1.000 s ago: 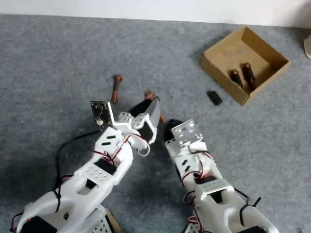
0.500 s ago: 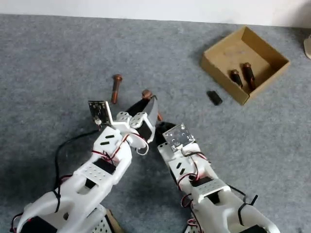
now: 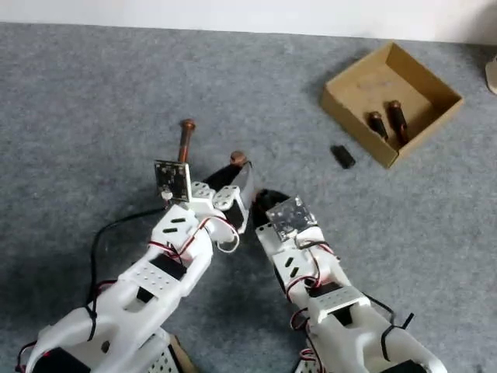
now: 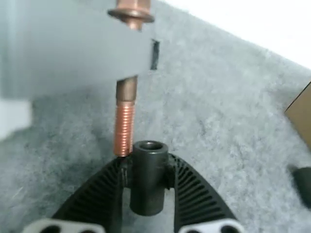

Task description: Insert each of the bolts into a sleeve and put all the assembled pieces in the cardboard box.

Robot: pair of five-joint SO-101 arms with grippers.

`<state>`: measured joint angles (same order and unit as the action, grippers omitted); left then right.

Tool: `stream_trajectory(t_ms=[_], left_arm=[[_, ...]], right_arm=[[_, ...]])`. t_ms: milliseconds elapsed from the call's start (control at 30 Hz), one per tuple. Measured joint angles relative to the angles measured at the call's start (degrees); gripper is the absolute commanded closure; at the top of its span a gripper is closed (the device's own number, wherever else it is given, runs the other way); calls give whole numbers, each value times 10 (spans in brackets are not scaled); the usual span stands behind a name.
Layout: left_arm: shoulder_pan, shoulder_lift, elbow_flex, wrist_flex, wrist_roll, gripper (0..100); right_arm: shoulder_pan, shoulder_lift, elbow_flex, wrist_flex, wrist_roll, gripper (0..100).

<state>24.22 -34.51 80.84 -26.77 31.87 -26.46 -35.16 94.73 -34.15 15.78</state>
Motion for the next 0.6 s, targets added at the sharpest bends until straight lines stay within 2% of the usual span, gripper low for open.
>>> stream_trajectory(t_ms=[167, 367, 600], left_arm=[[2, -12, -1, -2, 4, 995], [1, -12, 10, -40, 34, 995], [1, -12, 11, -45, 38, 995]], right_arm=[[3, 1, 2, -43, 0, 992], [4, 1, 3, -51, 0, 993], [4, 1, 3, -51, 0, 993]])
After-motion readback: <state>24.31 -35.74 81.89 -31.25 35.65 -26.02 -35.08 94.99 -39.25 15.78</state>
